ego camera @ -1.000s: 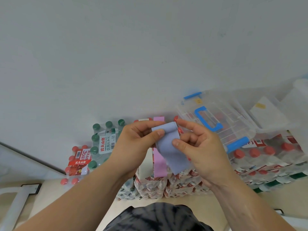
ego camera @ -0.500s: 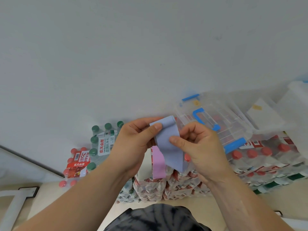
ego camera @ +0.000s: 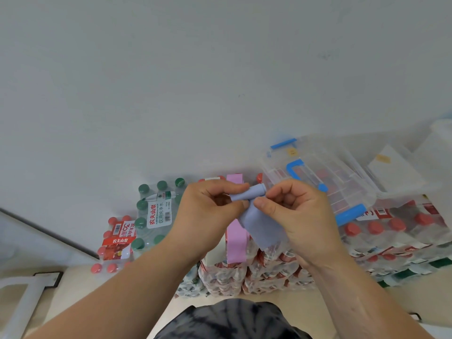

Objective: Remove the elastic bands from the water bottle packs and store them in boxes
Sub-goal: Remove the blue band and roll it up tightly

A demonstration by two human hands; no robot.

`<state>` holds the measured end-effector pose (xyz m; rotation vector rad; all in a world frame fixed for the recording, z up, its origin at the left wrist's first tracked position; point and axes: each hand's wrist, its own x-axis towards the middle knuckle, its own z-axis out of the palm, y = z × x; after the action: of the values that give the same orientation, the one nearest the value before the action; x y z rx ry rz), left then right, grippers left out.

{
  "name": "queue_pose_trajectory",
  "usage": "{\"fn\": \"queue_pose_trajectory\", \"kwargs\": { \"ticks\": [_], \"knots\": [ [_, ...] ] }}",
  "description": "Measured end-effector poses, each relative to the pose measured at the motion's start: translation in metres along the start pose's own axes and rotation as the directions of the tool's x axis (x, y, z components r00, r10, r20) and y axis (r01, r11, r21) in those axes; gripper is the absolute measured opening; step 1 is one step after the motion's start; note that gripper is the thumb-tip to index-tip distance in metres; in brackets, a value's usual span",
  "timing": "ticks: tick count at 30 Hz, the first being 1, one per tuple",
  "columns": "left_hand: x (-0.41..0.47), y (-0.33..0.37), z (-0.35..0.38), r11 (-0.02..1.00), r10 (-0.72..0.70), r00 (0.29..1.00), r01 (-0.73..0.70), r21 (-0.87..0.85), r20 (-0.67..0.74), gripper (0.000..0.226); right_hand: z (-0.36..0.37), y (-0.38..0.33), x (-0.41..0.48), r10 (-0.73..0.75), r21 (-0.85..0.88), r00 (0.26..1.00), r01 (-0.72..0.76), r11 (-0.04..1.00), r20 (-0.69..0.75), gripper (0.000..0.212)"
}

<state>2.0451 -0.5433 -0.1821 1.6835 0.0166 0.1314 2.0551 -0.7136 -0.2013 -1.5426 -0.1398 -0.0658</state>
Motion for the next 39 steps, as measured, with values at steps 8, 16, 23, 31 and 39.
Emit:
{"fn": "queue_pose_trajectory", "kwargs": {
  "ticks": [8, 16, 23, 31, 39],
  "knots": [
    [0.002, 0.001, 0.001, 0.994, 0.034, 0.993, -0.021, -0.11, 0.111, 0.042, -0.004, 0.0, -0.001, -0.007, -0.031, 0.995, 0.004, 1.0, -0.095, 0.019],
    [0.006, 0.006, 0.006, 0.993, 0.003, 0.991, 0.014, -0.121, 0.136, 0.025, -0.006, -0.006, -0.002, -0.015, 0.038, 0.993, 0.02, 0.999, -0.116, 0.015],
    [0.003, 0.007, 0.009, 0.993, 0.116, 0.982, -0.12, 0.014, 0.15, 0.024, -0.008, -0.004, -0.003, 0.05, 0.063, 0.994, -0.044, 0.997, -0.101, 0.034],
    [-0.003, 0.01, 0.01, 0.99, 0.049, 0.986, -0.026, -0.137, 0.162, 0.03, -0.005, -0.006, -0.009, -0.05, 0.072, 0.987, 0.062, 0.995, -0.155, 0.022],
    [-0.002, 0.011, 0.008, 0.989, 0.106, 0.988, -0.093, -0.114, 0.116, 0.037, 0.009, -0.01, -0.012, -0.066, 0.049, 0.976, 0.078, 0.996, -0.209, 0.021]
  ]
}}
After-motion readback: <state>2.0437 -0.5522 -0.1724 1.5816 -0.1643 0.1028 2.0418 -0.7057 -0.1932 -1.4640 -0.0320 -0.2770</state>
